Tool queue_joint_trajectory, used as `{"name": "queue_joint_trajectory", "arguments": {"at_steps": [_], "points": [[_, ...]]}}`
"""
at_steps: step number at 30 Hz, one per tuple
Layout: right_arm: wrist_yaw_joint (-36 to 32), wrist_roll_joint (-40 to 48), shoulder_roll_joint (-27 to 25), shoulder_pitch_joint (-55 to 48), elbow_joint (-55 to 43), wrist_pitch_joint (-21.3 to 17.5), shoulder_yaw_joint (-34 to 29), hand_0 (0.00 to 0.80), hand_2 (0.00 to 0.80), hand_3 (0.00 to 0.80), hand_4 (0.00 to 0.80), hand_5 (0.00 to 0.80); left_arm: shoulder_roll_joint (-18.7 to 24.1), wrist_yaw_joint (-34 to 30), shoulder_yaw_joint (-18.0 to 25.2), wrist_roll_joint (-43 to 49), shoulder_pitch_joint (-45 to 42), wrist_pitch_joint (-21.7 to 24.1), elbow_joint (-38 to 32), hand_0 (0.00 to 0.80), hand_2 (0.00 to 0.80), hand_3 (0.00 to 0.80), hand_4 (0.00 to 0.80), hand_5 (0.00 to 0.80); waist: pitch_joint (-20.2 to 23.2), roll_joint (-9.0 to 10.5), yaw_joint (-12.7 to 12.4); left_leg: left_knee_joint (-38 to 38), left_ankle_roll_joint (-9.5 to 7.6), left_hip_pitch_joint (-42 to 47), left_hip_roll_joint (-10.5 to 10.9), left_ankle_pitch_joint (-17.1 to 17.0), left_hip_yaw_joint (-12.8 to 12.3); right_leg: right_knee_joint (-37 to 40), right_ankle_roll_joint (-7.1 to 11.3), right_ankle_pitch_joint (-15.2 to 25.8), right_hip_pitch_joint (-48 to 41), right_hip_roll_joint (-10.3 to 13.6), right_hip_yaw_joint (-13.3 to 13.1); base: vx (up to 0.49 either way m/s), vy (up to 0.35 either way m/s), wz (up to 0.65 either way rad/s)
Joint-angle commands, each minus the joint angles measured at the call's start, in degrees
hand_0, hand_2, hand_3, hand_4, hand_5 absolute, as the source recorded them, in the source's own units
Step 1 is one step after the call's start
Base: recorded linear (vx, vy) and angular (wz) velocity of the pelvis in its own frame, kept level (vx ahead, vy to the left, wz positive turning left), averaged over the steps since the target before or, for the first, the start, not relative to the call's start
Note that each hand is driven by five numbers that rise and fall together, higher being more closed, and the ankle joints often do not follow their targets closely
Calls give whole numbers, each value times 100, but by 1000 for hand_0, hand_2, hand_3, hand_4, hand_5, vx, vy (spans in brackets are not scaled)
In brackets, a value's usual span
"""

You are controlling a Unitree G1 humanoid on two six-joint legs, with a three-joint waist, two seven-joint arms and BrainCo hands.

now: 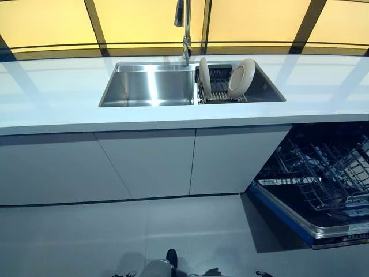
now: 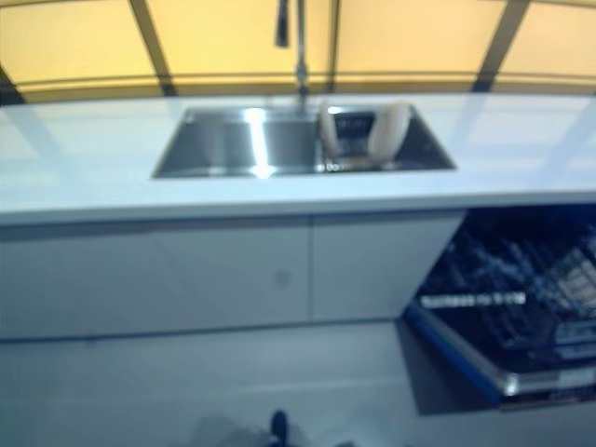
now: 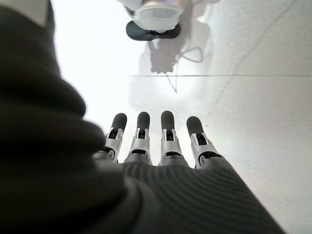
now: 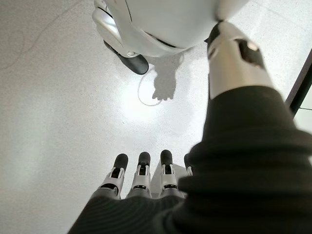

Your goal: Take plates into dishwasher

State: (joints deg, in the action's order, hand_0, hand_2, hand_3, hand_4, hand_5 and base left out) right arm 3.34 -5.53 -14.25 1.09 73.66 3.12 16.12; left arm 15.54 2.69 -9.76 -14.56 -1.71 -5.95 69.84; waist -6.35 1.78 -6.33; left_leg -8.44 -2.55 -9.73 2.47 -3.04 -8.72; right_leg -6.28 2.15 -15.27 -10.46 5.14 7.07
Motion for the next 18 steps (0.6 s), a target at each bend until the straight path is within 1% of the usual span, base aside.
{"name": "queue_joint_trajectory", "arguments": {"at_steps": [1,2,3,4,5,6,7,8,9,10,11,12,13,14,15,16,17,18], "points": [[226,312,-186,68,-90,-94,-290,0,0,0,0,0,-98,45,47,369,215,176,72,0,0,0,0,0,-33,-76,-15,-472,206,-641,-338,283,169,97,289,485,-648,237,215,216,181,2],[330,458,-162,85,-43,-60,-416,0,0,0,0,0,-78,59,43,403,239,196,98,0,0,0,0,0,25,-56,-8,-499,65,-562,-231,403,157,-270,401,592,-666,365,208,253,220,1],[378,480,-151,95,-30,-19,-498,0,0,0,0,0,-75,88,48,397,252,194,102,0,0,0,0,0,59,-25,-8,-402,-15,-447,-113,417,192,-544,485,873,-643,500,217,274,292,0],[399,507,-154,100,-12,-20,-587,0,0,0,0,0,-63,133,69,377,262,182,85,0,0,0,0,0,122,-46,-5,-99,-124,-214,59,373,328,-1446,583,1610,-381,725,94,250,318,-5],[425,597,-157,78,-24,-60,-643,0,0,0,0,0,-30,142,11,326,284,180,90,0,0,0,0,0,158,-138,58,102,-222,-33,128,396,493,-2316,611,1988,49,690,-145,259,340,-13],[460,632,-171,43,-48,-129,-702,0,0,0,0,0,14,123,-34,321,284,161,87,0,0,0,0,0,143,-194,171,231,-291,152,198,412,618,-3001,616,2152,565,512,-367,251,291,-13],[480,635,-210,4,-111,-175,-729,0,0,0,0,0,63,84,-76,363,286,122,88,0,0,0,0,0,112,-280,295,333,-315,334,230,400,744,-3407,544,2320,1130,332,-434,242,232,12],[511,687,-241,-4,-133,-197,-682,0,0,0,0,0,94,75,-57,407,308,68,83,0,0,0,0,0,61,-337,387,422,-301,529,226,406,766,-3438,472,2310,1601,332,-309,232,152,43],[528,782,-278,23,-128,-220,-633,0,0,0,0,0,124,91,-60,355,341,38,100,0,0,0,0,0,11,-391,450,508,-263,697,177,390,762,-3134,365,2086,1852,371,-136,221,37,48],[543,838,-302,42,-117,-236,-601,0,0,0,0,0,147,96,-73,294,360,21,112,0,0,0,0,0,-41,-395,496,532,-226,820,157,404,738,-2736,315,1931,1938,409,-5,283,-116,26],[565,875,-348,79,-91,-290,-571,0,0,0,0,0,192,61,-94,243,397,11,130,0,0,0,0,0,-74,-409,551,541,-161,937,96,466,697,-1769,269,1808,1986,376,190,303,-207,5],[545,922,-367,87,-63,-329,-576,0,0,0,0,0,215,22,-64,292,413,33,149,0,0,0,0,0,-96,-381,585,503,-128,1000,84,555,667,-1182,284,1847,1982,405,265,386,-288,7],[473,910,-365,79,-31,-379,-614,0,0,0,0,0,214,-27,-11,347,419,66,199,0,0,0,0,0,-107,-261,656,438,-92,1121,193,740,683,-385,445,2354,2117,570,275,410,-283,13],[419,810,-354,64,-18,-415,-657,0,0,0,0,0,208,-51,23,373,423,75,246,0,0,0,0,0,-125,-212,734,405,-80,1265,231,889,758,247,578,2652,2249,630,225,458,-278,19],[380,743,-357,62,-8,-444,-684,0,0,0,0,0,215,-58,50,361,417,57,253,0,0,0,0,0,-139,-214,819,369,-77,1389,215,993,833,755,656,2772,2374,586,116,436,-241,21],[320,602,-367,65,-18,-496,-705,0,0,0,0,0,218,-43,65,307,392,42,233,0,0,0,0,0,-146,-234,880,295,-86,1530,171,1143,886,918,653,2794,2445,546,37,369,-224,29],[294,537,-363,80,-26,-571,-664,0,0,0,0,0,212,-56,89,285,372,46,228,0,0,0,0,0,-140,-190,883,124,-109,1564,187,1315,928,668,588,2726,2429,541,-30,306,-214,34],[311,466,-339,88,-17,-606,-628,0,0,0,0,0,204,-80,90,297,341,59,245,0,0,0,0,0,-123,-130,870,-93,-144,1522,200,1463,914,482,568,2612,2325,564,-30,279,-236,38]]}}
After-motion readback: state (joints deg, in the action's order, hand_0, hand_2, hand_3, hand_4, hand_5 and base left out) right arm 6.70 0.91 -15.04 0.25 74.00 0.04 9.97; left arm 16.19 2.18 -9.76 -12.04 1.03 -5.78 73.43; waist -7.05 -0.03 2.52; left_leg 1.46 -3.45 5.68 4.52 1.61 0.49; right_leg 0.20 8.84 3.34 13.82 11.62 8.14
